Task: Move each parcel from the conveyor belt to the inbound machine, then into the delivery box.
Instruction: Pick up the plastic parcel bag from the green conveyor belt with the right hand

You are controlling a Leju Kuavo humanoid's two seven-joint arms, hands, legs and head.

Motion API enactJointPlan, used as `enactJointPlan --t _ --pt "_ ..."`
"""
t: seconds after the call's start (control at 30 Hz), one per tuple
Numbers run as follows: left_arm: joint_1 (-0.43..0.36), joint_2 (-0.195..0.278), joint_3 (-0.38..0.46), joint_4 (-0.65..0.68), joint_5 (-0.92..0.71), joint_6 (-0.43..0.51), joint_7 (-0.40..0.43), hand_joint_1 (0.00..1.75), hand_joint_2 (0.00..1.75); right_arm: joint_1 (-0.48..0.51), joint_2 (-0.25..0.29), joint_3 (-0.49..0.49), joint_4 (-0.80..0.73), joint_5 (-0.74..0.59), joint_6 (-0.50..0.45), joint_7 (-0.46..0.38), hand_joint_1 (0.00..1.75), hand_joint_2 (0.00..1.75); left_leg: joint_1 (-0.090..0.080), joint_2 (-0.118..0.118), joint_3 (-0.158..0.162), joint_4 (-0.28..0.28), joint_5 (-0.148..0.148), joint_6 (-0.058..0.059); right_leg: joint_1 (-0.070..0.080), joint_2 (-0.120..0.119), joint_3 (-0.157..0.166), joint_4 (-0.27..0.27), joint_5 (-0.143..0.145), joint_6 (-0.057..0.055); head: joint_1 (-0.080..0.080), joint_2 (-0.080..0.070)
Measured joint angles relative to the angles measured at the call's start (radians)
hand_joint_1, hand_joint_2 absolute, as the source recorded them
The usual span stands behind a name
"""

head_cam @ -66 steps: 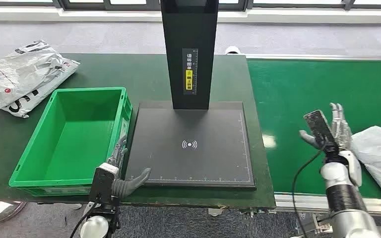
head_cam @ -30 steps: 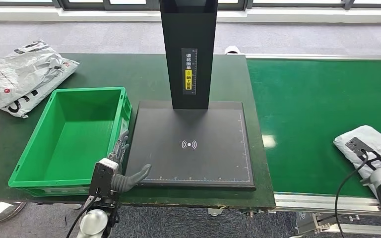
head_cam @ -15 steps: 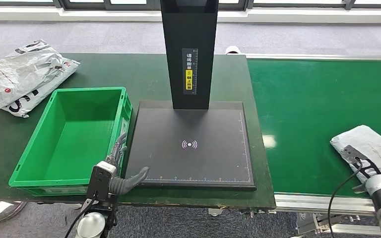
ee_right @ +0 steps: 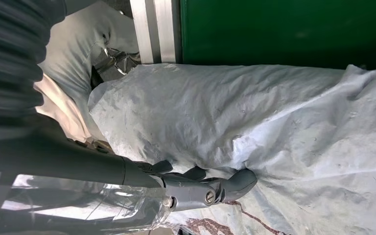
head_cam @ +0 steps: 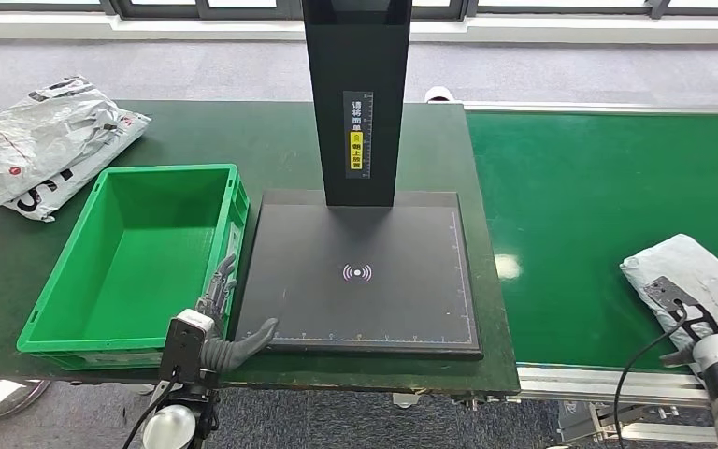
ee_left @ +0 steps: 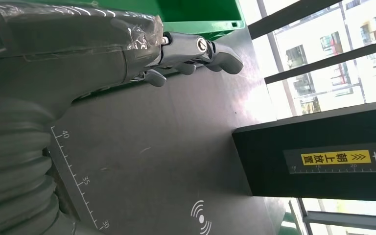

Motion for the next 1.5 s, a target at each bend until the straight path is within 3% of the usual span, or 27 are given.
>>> enactJointPlan --t 0.77,1.5 --pt "0.006 -0.001 -0.003 -0.016 0.012 0.018 -0.001 0.00 1.75 -0.063 0.000 -0.013 0.000 0.072 -0.058 0.003 0.00 1.75 0.000 0.000 0.000 0.000 0.000 0.000 0.000 0.000 0.000 0.000 0.000 0.000 0.000 0.000" --pt "0.019 -0.005 -0.001 -0.035 -0.003 0.020 0.006 0.00 1.75 -0.041 0.009 -0.055 0.002 0.092 -0.097 0.015 0.00 1.75 0.000 0.000 0.000 0.000 0.000 0.000 0.000 0.000 0.000 0.000 0.000 0.000 0.000 0.000"
